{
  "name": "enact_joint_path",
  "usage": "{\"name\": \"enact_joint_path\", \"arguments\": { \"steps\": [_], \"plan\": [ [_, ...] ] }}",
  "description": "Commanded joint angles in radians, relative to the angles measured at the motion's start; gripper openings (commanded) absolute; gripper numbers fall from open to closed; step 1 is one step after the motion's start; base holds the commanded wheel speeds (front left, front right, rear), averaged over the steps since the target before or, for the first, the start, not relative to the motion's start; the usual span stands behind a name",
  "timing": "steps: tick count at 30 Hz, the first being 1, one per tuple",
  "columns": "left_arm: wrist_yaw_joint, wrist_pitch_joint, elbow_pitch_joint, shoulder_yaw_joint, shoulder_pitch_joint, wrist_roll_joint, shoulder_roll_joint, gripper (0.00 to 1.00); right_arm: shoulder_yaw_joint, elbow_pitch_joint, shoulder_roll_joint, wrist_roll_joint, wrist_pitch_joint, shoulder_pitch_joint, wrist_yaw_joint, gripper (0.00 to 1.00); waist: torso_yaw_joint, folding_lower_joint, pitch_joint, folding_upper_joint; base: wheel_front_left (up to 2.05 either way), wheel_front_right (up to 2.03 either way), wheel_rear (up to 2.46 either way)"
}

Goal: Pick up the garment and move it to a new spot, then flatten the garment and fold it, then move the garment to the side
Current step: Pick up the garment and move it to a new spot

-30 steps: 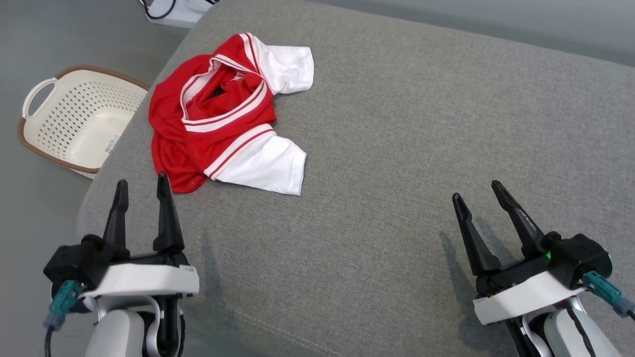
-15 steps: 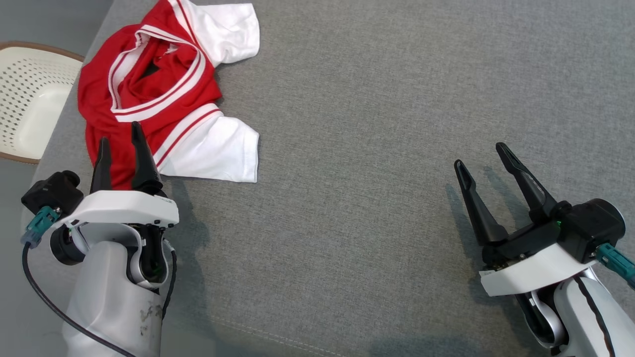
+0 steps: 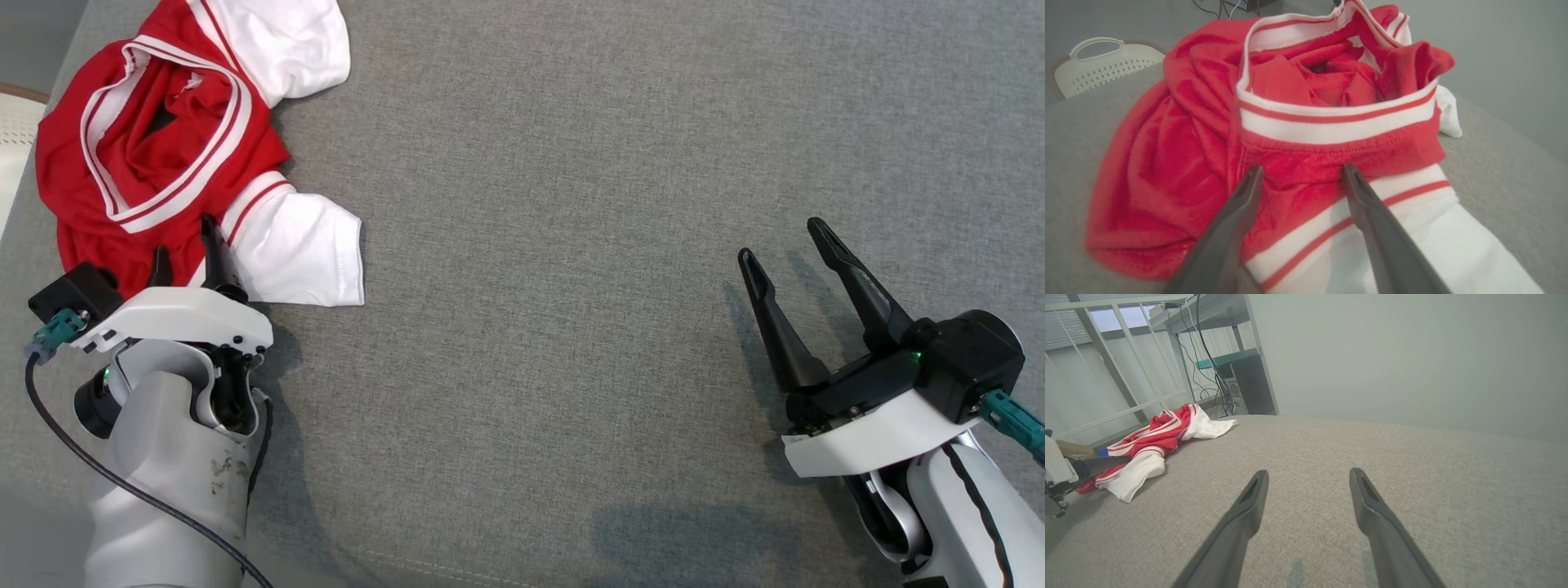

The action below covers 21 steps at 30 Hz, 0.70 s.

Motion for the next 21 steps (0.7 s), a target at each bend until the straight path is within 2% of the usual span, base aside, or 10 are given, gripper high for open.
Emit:
{"name": "enact_joint_path", "arguments": {
  "steps": [1,6,7,8,9,10,12,16,21],
  "plan": [
    [0.008,-0.003,0.003,0.024,-0.018,0.015,0.053,1.00,0.020,-0.034,0.003,0.006,-0.006,-0.005,0.000,1.00,-0.008,-0.0001,0.006,0.0000,0.00,0.00,0.00],
    [0.001,-0.003,0.078,0.018,-0.048,0.047,0.072,1.00,0.015,-0.040,0.005,0.002,-0.006,-0.013,0.000,1.00,-0.026,-0.0001,0.013,0.0000,0.00,0.00,0.00],
    [-0.004,-0.003,0.086,0.014,-0.051,0.055,0.076,0.91,0.015,-0.041,0.006,0.001,-0.006,-0.014,0.000,1.00,-0.030,-0.0001,0.013,0.0000,0.00,0.00,0.00],
    [-0.008,-0.003,0.093,0.011,-0.054,0.063,0.079,0.42,0.015,-0.041,0.007,0.001,-0.006,-0.015,0.000,1.00,-0.032,-0.0001,0.013,0.0000,0.00,0.00,0.00],
    [-0.011,-0.003,0.096,0.008,-0.055,0.071,0.083,0.07,0.015,-0.041,0.008,0.001,-0.006,-0.016,0.000,1.00,-0.035,-0.0001,0.012,0.0000,0.00,0.00,0.00],
    [-0.011,-0.003,0.095,0.005,-0.056,0.081,0.086,0.00,0.015,-0.041,0.010,0.000,-0.006,-0.016,0.000,1.00,-0.037,-0.0001,0.011,0.0000,0.00,0.00,0.00],
    [-0.009,-0.003,0.083,0.001,-0.054,0.102,0.091,0.00,0.014,-0.042,0.014,-0.001,-0.006,-0.016,0.000,1.00,-0.041,-0.0001,0.006,0.0000,0.00,0.00,0.00],
    [0.010,-0.003,-0.040,0.008,-0.027,0.162,0.097,0.00,0.013,-0.041,0.028,-0.002,-0.006,-0.016,0.000,1.00,-0.052,-0.0001,-0.016,0.0000,0.00,0.00,0.00],
    [-0.006,-0.003,-0.213,0.032,0.026,0.203,0.066,0.00,0.010,-0.038,0.048,0.002,-0.006,-0.012,0.000,1.00,-0.065,-0.0001,-0.049,0.0000,0.00,0.00,0.00]
  ]
}}
